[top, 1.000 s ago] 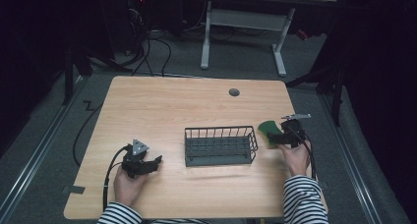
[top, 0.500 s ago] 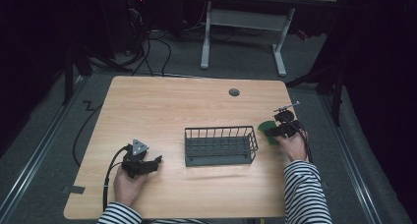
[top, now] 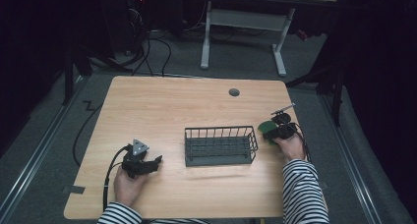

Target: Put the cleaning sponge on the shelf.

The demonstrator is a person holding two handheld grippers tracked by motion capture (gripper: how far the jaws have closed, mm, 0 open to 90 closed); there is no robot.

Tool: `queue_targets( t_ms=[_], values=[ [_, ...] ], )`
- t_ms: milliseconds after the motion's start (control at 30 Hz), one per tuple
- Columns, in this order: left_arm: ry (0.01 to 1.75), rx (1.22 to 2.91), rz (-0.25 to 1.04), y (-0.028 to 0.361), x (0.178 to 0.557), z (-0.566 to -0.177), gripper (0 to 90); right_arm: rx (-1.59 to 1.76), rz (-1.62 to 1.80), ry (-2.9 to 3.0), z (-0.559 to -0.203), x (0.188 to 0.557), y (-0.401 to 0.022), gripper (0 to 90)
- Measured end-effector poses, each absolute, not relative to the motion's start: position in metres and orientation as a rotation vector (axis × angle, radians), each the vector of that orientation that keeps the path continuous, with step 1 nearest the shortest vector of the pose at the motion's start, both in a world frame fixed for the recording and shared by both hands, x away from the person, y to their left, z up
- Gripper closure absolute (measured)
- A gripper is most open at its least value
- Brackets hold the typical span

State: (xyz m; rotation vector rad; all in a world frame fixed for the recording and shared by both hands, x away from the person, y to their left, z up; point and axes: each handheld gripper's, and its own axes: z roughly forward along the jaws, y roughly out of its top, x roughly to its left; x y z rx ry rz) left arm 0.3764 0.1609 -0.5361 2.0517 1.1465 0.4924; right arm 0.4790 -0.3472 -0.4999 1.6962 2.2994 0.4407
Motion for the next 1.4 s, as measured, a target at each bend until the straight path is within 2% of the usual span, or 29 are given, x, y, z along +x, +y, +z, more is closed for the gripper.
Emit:
queue_targets(
  t_ms=[700, 1400],
  values=[
    [1.144, 2.053, 0.492, 0.161, 0.376, -0.536, 31.0, 1.621, 0.562, 2.293, -0.467, 0.452, -0.341, 28.6],
    [1.142, 2.053, 0.487, 0.161, 0.376, -0.536, 29.9, 1.599, 0.761, 2.217, -0.413, 0.401, -0.35, 29.0]
  ],
)
